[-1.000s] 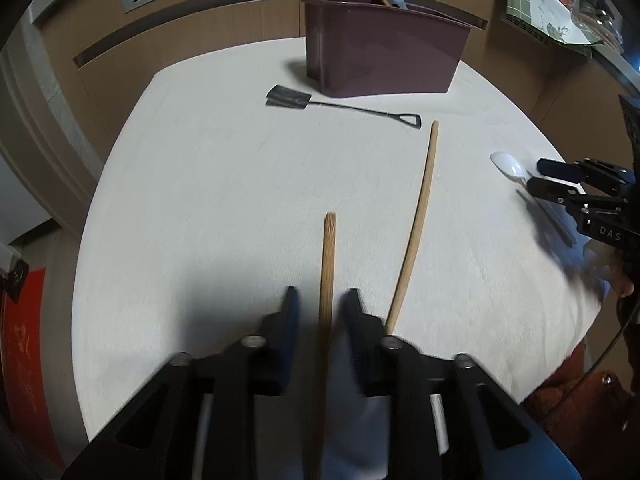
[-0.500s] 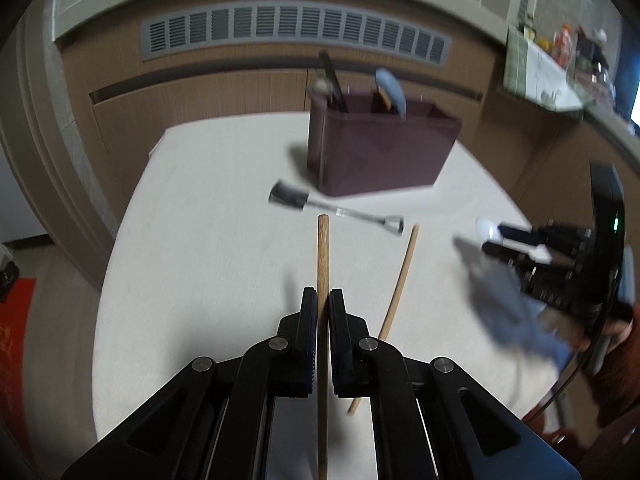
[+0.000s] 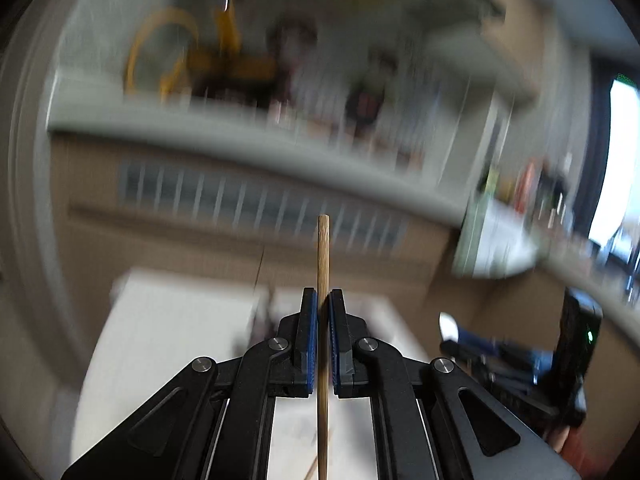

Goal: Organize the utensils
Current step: 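Lower the chopstick and white spoon into the purple holder, opening both tools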

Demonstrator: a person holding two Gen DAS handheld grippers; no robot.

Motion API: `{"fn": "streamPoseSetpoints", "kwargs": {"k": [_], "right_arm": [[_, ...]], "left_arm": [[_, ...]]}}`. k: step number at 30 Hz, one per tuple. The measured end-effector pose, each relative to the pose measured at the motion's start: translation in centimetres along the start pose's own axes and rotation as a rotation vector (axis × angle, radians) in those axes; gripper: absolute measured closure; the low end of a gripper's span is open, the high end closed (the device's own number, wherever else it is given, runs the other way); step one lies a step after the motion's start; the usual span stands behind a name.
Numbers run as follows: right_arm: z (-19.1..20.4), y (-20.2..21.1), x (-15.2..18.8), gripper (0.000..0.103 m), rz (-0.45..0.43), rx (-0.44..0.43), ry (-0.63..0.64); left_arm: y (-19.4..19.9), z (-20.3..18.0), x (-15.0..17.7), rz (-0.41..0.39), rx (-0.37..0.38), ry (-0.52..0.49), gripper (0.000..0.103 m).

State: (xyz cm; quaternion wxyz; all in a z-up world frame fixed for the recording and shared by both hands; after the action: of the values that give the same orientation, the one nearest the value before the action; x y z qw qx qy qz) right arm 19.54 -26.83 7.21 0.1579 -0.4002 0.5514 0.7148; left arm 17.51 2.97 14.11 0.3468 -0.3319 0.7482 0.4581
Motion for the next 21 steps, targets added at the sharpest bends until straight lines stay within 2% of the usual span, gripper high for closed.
{"fn": "streamPoseSetpoints", "kwargs": {"k": [2, 3, 5, 7, 12, 17, 21], "right_arm": [[-0.6, 2.1, -4.2, 0.073, -0.141, -0.028, -0.026], [-0.8, 2.5, -5.2, 0.073, -0.188, -0.048, -0.038], [-1.7, 2.4, -7.1, 0.073, -0.3, -0.103, -0.077], [-2.2, 0.5, -8.2, 0.073, -0.326, -0.083, -0.108], [-2.3, -5.0, -9.1, 0.073, -0.296, -0.045, -0.099], [-3.1, -8.8, -8.6, 0.073, -0.276, -0.033, -0.109], [-3.2, -11.0, -8.6, 0.073, -0.258, -0.011, -0.102]], "left_arm": [[-0.4, -0.5, -2.0, -0.133, 0.012, 0.007, 0.097], [-1.1, -0.6, -2.6, -0.216, -0.016, 0.011, 0.097], [-2.8, -0.4, -2.8, -0.276, -0.068, 0.018, 0.097], [-5.8, 0.1, -2.8, -0.267, -0.097, 0.029, 0.097], [-11.9, 2.2, -2.6, -0.201, -0.096, 0.081, 0.097], [-14.7, 3.5, -1.9, -0.179, -0.109, 0.106, 0.097], [-16.3, 3.8, -1.3, -0.146, -0.06, 0.098, 0.096]]}}
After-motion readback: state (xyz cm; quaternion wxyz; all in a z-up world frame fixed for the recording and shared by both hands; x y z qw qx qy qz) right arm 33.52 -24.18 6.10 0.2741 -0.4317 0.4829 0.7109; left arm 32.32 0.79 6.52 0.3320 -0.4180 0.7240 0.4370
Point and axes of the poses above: each gripper's, at about its wrist camera, not at the fingertips, and y roughly against the way its jaws point, z to its left, x to its underside, the point moved 1 cm from there along -y, roughly the way its jaws point, and after that the axes turned 13 degrees about z, right-handed, at the moved point
